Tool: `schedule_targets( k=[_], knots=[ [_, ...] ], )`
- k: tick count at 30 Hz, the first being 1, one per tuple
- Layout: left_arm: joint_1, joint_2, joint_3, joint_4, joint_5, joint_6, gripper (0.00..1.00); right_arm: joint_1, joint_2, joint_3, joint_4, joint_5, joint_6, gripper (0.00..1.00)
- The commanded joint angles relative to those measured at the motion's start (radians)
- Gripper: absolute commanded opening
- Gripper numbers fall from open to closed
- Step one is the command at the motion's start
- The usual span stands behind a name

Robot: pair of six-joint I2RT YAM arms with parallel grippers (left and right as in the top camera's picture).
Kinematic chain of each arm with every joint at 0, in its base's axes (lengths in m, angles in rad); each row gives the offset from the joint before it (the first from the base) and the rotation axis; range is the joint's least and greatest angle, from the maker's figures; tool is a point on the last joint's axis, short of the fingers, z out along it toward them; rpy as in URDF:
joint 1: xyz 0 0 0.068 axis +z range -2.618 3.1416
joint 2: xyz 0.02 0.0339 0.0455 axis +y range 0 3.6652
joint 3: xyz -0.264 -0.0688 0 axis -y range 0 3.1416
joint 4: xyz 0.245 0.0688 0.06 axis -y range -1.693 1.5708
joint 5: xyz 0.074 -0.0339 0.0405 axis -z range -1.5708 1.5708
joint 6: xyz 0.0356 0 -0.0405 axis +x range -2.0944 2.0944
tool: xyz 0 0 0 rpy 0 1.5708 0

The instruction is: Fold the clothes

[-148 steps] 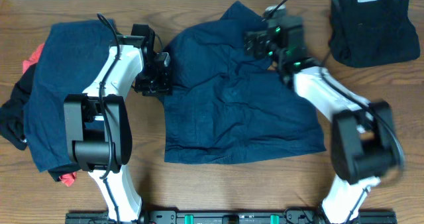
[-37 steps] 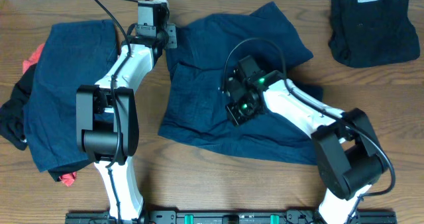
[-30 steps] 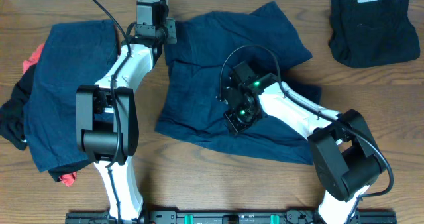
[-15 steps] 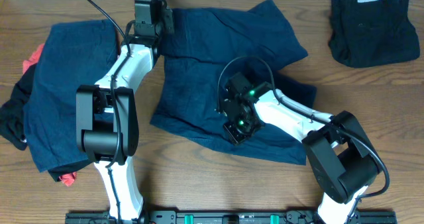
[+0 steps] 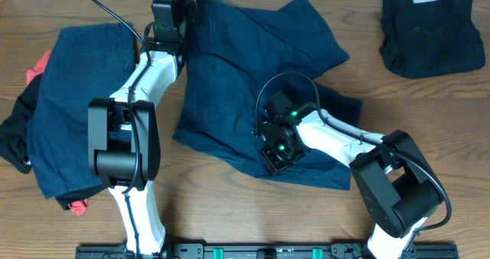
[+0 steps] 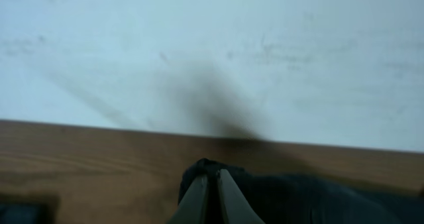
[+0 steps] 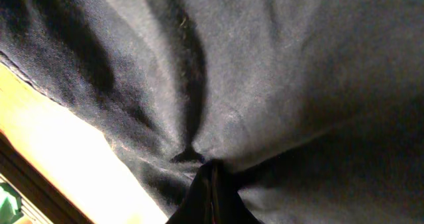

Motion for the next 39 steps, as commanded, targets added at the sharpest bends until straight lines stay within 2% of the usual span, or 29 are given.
schedule_targets(
  k=[1,7,8,9,10,12,16,21,27,29,30,32,33,35,39],
  knots=[
    [0.018,-0.020,0.022,0.047,-0.051,-0.002,0.06,0.016,0.013,-0.033,-0.008,0.015,0.014,0.02],
    [0.023,-0.020,0.022,0.060,-0.072,-0.002,0.06,0.016,0.013,-0.033,0.012,0.015,0.014,0.03],
    [0.023,-0.020,0.022,0.041,-0.072,-0.002,0.09,0.015,0.013,-0.033,0.017,0.015,0.014,0.03],
    [0.023,-0.020,0.022,0.021,-0.072,-0.002,0.17,0.014,0.013,-0.033,0.024,0.015,0.014,0.03],
    [0.023,-0.020,0.022,-0.003,-0.072,-0.002,0.48,0.013,0.013,-0.033,0.030,0.016,0.014,0.03],
    [0.023,-0.021,0.022,-0.040,-0.072,-0.002,0.96,0.009,0.013,-0.031,0.036,0.016,0.014,0.07],
    [0.024,-0.040,0.022,-0.138,-0.072,-0.002,0.98,-0.003,0.013,-0.010,0.041,0.012,0.014,0.20],
    [0.026,-0.114,0.022,-0.311,-0.072,-0.002,0.98,-0.026,-0.002,0.049,0.030,0.012,0.026,0.23],
    [0.025,-0.302,0.022,-0.663,-0.071,-0.002,0.98,-0.080,-0.090,0.184,-0.072,0.033,0.025,0.27],
    [0.025,-0.377,0.022,-0.785,-0.051,-0.002,0.98,-0.106,-0.141,0.222,-0.102,0.055,0.025,0.34],
    [0.025,-0.411,0.022,-0.839,-0.027,-0.003,0.98,-0.115,-0.160,0.232,-0.110,0.062,0.025,0.41],
    [0.025,-0.480,0.022,-0.949,0.041,-0.003,0.98,-0.143,-0.216,0.251,-0.127,0.065,0.025,0.73],
    [0.025,-0.512,0.022,-1.004,0.076,-0.002,0.98,-0.155,-0.240,0.255,-0.135,0.065,0.029,0.85],
    [0.025,-0.561,0.022,-1.104,0.104,-0.003,0.98,-0.183,-0.291,0.257,-0.163,0.065,0.040,0.92],
    [0.026,-0.647,0.022,-1.345,0.101,-0.003,0.98,-0.234,-0.382,0.257,-0.270,0.106,0.100,0.92]
  ],
)
